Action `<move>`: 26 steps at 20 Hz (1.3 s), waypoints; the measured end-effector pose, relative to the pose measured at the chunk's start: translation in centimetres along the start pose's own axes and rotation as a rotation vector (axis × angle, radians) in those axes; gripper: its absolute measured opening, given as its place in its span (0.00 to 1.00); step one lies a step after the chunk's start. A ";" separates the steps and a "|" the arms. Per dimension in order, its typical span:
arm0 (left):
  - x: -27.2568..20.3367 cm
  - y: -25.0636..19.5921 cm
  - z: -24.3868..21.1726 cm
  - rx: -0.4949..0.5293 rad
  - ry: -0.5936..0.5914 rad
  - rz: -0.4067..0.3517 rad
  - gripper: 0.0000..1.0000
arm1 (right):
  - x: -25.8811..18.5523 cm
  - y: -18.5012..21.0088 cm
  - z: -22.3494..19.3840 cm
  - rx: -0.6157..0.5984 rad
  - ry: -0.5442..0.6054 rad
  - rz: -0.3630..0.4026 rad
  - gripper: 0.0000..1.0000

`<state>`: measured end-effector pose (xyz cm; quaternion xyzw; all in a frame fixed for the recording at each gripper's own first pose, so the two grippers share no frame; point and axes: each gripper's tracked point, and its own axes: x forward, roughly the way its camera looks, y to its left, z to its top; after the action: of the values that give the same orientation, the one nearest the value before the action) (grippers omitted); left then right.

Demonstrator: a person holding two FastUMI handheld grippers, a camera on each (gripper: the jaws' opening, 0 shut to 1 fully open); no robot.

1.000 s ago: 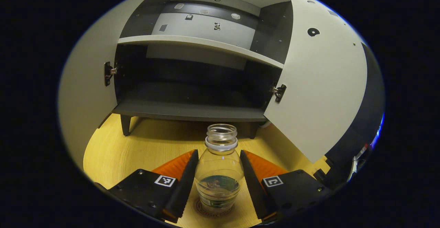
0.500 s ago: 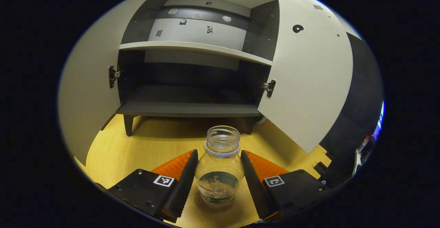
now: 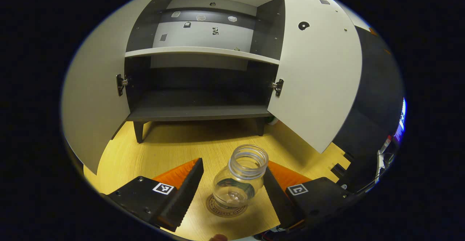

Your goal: Grasp the bottle in the cabinet with the left hand and place it on the coaster, then close the right door with the right hand and the left door with the left hand.

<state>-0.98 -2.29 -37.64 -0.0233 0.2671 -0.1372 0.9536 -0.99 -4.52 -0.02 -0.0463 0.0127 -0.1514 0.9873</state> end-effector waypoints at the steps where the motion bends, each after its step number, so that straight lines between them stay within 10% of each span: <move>1: -0.2 -0.2 0.4 0.003 -0.001 -0.002 0.98 | 0.0 -0.1 -0.1 0.004 0.000 0.001 1.00; 11: -6.7 -2.6 11.8 0.009 -0.173 0.056 0.97 | 2.0 -0.1 -1.9 0.014 0.030 0.022 1.00; 26: -22.6 5.7 24.0 -0.172 -0.404 0.428 0.96 | 7.0 4.0 -0.7 0.028 -0.005 0.153 0.98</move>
<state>-5.65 8.68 -6.39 -0.0737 0.0814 0.0974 0.9892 6.88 -2.88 -1.13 -0.0316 0.0116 -0.0753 0.9966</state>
